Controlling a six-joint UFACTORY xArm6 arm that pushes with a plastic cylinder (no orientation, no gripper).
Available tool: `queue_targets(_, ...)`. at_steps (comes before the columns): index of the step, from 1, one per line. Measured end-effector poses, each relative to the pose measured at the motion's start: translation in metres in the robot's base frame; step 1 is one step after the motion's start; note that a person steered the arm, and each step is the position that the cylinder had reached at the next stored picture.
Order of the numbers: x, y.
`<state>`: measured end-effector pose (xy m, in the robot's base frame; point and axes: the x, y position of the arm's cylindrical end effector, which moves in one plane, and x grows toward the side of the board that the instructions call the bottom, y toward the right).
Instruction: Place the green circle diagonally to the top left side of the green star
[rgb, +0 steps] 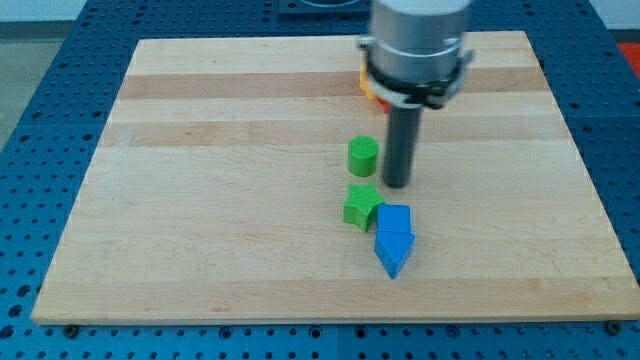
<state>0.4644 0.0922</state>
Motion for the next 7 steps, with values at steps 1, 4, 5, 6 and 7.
queue_targets(1,-0.020,0.018)
queue_targets(4,-0.039,-0.120)
queue_targets(5,-0.059,-0.139)
queue_targets(6,-0.047,-0.179)
queue_targets(7,-0.011,-0.171)
